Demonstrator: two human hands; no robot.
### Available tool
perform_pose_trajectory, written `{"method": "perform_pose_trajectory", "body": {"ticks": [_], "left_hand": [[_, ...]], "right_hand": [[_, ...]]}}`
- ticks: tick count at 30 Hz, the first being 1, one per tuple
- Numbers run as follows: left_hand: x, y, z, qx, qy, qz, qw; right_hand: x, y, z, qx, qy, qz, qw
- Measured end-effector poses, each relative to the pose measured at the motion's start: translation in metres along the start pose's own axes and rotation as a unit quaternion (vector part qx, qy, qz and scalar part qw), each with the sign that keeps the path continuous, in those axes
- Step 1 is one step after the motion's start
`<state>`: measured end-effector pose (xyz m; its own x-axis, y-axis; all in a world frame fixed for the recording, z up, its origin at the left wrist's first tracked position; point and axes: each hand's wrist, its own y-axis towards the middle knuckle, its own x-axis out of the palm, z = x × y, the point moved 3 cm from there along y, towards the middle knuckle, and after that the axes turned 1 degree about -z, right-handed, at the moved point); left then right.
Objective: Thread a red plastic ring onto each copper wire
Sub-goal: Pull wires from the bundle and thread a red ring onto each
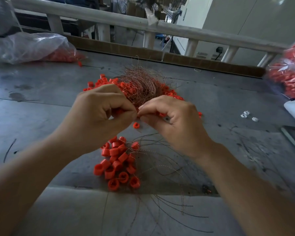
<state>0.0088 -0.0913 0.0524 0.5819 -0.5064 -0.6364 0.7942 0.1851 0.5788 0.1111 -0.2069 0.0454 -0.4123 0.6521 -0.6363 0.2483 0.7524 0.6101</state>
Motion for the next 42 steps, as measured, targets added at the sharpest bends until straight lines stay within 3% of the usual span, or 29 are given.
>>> {"method": "perform_pose_trajectory", "body": {"ticks": [3,8,12,16,21,32,42], "left_hand": [[-0.002,0.0,-0.003,-0.025,-0.041,0.013,0.999],[0.003,0.0,-0.009,-0.118,-0.173,0.035,0.977],[0.007,0.001,-0.01,-0.13,-0.214,0.018,0.968],[0.009,0.002,-0.011,-0.133,-0.257,0.02,0.957],[0.011,0.001,-0.011,-0.135,-0.28,0.012,0.95],[0.009,0.002,-0.008,-0.132,-0.279,0.005,0.951],[0.011,0.001,-0.008,-0.109,-0.346,-0.027,0.931]], "right_hand": [[-0.006,0.0,-0.001,0.009,0.046,0.018,0.999],[-0.028,0.001,-0.005,-0.017,0.076,0.131,0.988],[-0.041,0.002,-0.009,-0.053,0.001,0.175,0.983],[-0.04,0.003,-0.013,-0.062,-0.059,0.139,0.987],[-0.019,0.001,-0.01,-0.017,-0.042,0.081,0.996],[-0.016,0.001,-0.011,0.018,-0.037,0.07,0.997],[-0.014,0.001,-0.012,0.023,-0.029,0.054,0.998]]}}
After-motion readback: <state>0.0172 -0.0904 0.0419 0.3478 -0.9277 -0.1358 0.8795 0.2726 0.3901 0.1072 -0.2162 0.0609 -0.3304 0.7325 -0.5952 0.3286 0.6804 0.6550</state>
